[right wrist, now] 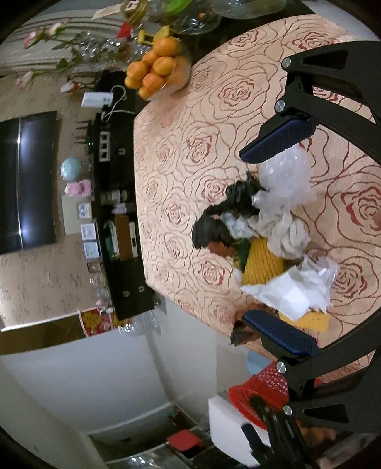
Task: Collect trash
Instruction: 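Grasp the brown-black cloth with the left gripper while the right gripper grasps the clear plastic bag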
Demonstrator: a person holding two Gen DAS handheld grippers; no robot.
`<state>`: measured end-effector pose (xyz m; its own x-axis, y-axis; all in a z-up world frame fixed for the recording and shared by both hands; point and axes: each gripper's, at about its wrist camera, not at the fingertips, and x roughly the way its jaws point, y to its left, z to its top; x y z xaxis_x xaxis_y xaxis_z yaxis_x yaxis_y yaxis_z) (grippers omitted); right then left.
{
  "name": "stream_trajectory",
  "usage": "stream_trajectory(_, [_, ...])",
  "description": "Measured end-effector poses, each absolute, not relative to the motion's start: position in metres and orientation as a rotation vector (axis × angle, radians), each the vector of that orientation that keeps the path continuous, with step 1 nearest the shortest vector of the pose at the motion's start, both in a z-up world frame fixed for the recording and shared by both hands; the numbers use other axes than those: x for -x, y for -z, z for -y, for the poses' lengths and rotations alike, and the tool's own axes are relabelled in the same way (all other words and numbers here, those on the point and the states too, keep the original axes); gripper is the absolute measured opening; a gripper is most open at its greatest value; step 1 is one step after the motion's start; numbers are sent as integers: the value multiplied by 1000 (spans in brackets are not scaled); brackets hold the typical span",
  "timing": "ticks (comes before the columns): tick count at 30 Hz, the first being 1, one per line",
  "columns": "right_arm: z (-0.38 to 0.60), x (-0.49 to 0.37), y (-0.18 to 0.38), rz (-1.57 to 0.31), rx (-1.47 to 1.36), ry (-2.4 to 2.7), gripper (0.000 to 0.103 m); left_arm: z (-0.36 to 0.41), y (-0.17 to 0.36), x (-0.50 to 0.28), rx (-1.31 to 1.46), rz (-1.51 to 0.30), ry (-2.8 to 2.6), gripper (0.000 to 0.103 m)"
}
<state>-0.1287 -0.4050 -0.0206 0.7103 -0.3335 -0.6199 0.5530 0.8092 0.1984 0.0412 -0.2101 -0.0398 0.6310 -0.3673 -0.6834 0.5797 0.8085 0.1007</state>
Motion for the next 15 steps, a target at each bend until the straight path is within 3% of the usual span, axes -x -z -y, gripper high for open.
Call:
stream_trajectory(6, [419, 133, 25, -615, -410, 531, 96, 273, 69, -73, -358, -807, 615, 95])
stream_trajectory(15, [455, 128, 20, -657, -403, 592, 96, 309, 118, -98, -375, -929, 632, 95])
